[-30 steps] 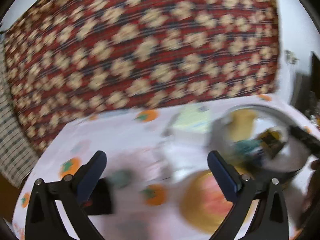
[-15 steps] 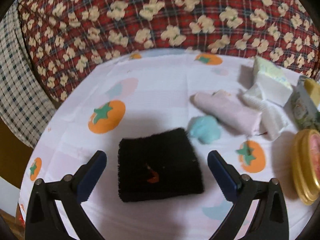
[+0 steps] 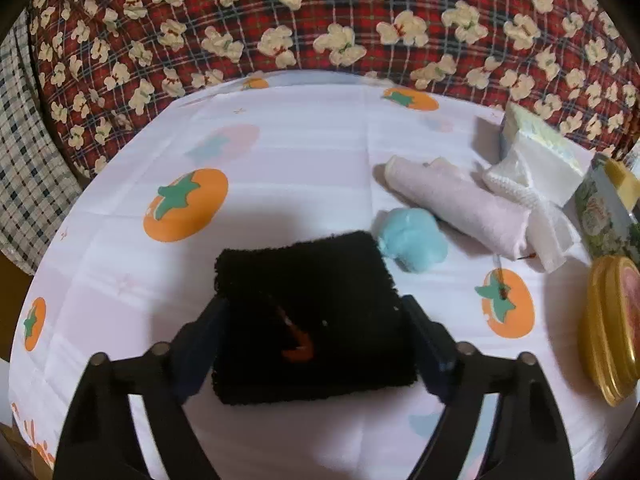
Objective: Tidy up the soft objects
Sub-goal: 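Grasp the black fuzzy square with the left tool, then grasp the pink rolled towel with the right tool while the left tool holds the black square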
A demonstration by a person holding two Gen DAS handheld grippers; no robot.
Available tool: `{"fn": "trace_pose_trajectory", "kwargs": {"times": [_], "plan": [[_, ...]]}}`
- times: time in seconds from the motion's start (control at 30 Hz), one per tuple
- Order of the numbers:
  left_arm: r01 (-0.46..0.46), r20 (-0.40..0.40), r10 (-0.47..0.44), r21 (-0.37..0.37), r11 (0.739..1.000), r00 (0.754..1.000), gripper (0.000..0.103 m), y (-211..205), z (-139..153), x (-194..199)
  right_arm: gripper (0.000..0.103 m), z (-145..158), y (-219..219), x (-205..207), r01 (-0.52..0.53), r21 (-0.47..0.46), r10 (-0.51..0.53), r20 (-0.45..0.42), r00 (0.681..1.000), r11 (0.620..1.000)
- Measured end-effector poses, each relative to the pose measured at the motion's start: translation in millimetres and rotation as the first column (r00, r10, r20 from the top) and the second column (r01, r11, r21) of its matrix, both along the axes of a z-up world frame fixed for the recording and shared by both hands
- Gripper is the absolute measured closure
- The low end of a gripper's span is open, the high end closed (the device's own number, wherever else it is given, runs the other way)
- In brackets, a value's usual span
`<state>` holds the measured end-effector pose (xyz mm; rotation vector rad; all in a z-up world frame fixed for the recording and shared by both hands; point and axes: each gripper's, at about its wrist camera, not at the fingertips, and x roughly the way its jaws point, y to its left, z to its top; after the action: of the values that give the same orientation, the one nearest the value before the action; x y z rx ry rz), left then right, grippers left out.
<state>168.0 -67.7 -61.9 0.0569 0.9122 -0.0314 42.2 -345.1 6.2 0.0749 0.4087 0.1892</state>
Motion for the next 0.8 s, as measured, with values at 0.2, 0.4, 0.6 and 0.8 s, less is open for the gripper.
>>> {"fn": "trace_pose_trajectory", "kwargs": {"times": [0.2, 0.4, 0.6, 0.8], "plan": [[0.021, 0.044, -0.019, -0.037, 0.999, 0.999, 0.058, 3, 6, -6, 0.02, 4, 18, 4, -0.031, -0.025, 0.031, 0.003, 1.0, 0.999], [0.025, 0.073, -0.016, -0.113, 0.993, 0.997, 0.076, 13, 10, -10, 0.02, 9, 46, 16, -0.06, -0.057, 0.06, -0.006, 0.998, 0.997], [0.021, 0.114, -0.006, -0.133, 0.991, 0.994, 0.08, 21, 16, -13, 0.02, 11, 88, 47, -0.119, -0.101, 0.11, -0.084, 0.99, 0.988], [-0.019, 0.118, 0.042, -0.185, 0.983, 0.992, 0.08, 40, 15, -5, 0.02, 4, 129, 90, -0.153, -0.111, 0.125, -0.226, 0.966, 0.982]]}}
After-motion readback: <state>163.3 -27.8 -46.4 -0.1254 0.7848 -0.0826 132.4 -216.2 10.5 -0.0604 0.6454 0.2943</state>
